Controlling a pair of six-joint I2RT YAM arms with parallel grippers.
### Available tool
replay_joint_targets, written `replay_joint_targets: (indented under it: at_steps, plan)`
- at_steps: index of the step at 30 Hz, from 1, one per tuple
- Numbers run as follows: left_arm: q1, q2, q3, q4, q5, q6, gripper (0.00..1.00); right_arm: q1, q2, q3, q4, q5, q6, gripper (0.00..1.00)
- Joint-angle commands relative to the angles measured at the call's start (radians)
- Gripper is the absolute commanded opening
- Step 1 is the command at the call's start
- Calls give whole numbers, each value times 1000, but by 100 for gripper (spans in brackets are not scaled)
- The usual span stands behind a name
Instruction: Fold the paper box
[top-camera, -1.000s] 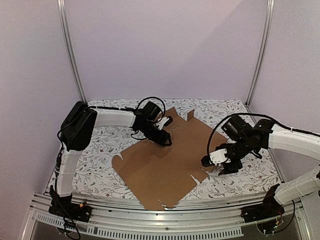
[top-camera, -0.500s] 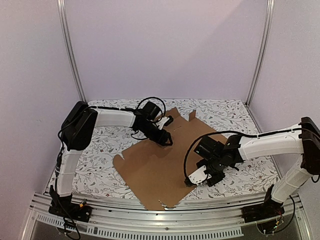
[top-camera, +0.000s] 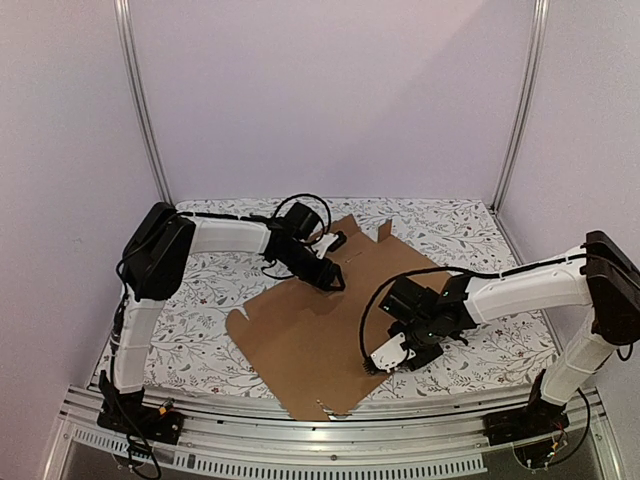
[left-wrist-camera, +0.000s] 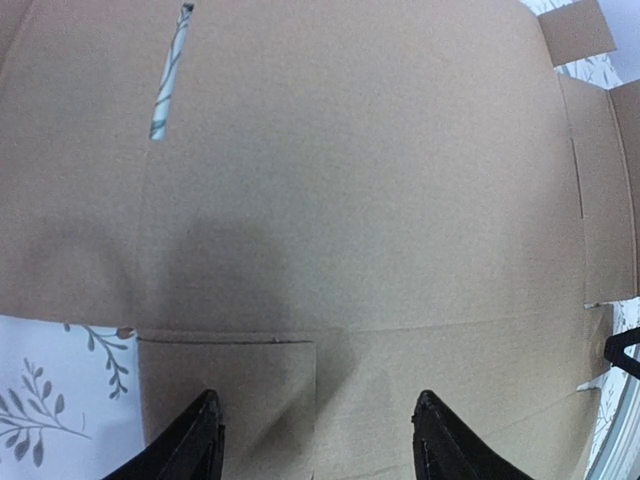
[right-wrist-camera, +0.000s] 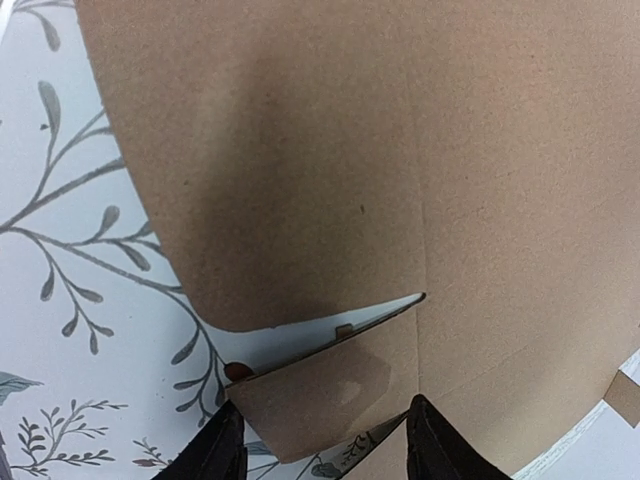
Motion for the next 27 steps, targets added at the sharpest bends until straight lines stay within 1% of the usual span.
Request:
replay_joint_targets:
  at_steps: [1, 4, 8, 18, 27]
  plan:
    - [-13, 96, -38, -160, 43, -2, 64, 2, 12, 5, 98, 43, 6, 52]
    - [-13, 98, -38, -158, 60, 0, 64, 2, -51, 27, 86, 23, 21, 49]
    - [-14, 103, -38, -155, 74, 1, 64, 1, -88, 71, 73, 1, 34, 47]
    - [-14, 98, -47, -155, 80, 8, 64, 2, 8, 114, 109, 27, 41, 44]
    - [-14, 105, -43, -155, 92, 11, 64, -19, 112, 164, 170, 59, 40, 45]
